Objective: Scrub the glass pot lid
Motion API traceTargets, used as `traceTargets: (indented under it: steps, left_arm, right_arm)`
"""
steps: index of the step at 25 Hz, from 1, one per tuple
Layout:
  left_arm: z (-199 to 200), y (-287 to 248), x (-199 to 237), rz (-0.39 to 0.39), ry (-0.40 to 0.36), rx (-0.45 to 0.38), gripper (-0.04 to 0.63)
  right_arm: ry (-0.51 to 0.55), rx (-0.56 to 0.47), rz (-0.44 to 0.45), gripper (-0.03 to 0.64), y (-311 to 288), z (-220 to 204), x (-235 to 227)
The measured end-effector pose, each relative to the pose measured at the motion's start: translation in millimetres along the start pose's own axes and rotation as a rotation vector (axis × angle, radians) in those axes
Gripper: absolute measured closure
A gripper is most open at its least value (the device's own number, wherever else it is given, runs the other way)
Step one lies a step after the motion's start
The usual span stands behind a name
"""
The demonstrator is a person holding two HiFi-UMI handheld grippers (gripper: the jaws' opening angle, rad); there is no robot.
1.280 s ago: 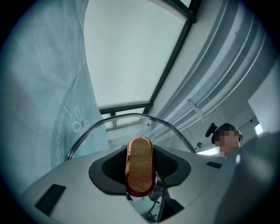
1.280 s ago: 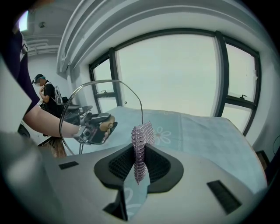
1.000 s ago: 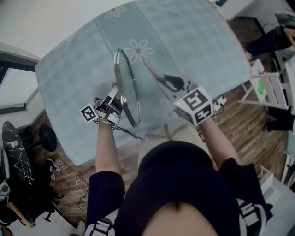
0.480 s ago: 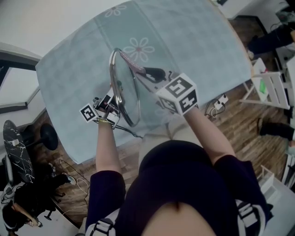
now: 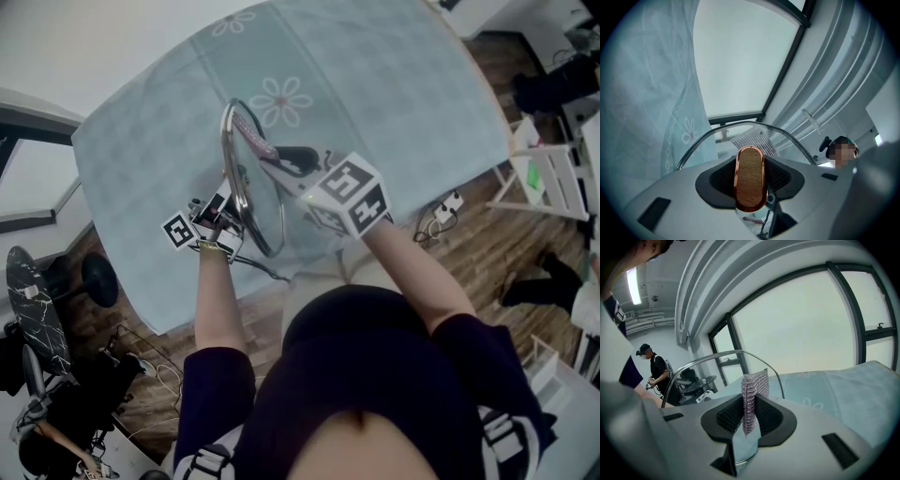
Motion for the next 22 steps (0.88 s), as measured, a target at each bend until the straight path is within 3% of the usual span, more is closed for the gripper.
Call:
traceTargets:
  steps: [22]
  left_arm:
    - [1.4, 2.3, 0.0, 0.015, 0.001, -0.022, 0.43]
  right_arm:
    - [0.037, 0.015, 0.147, 0.54, 22.5, -11.2, 45.8]
Point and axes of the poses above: the fingertips, and each gripper's own axes: y backward along the fingers, x to its left, z out of its top, the point moved 2 cm from there along y, backward along the fingers, and after that the axes turned 4 degrees about -z, right-handed, at the moved point
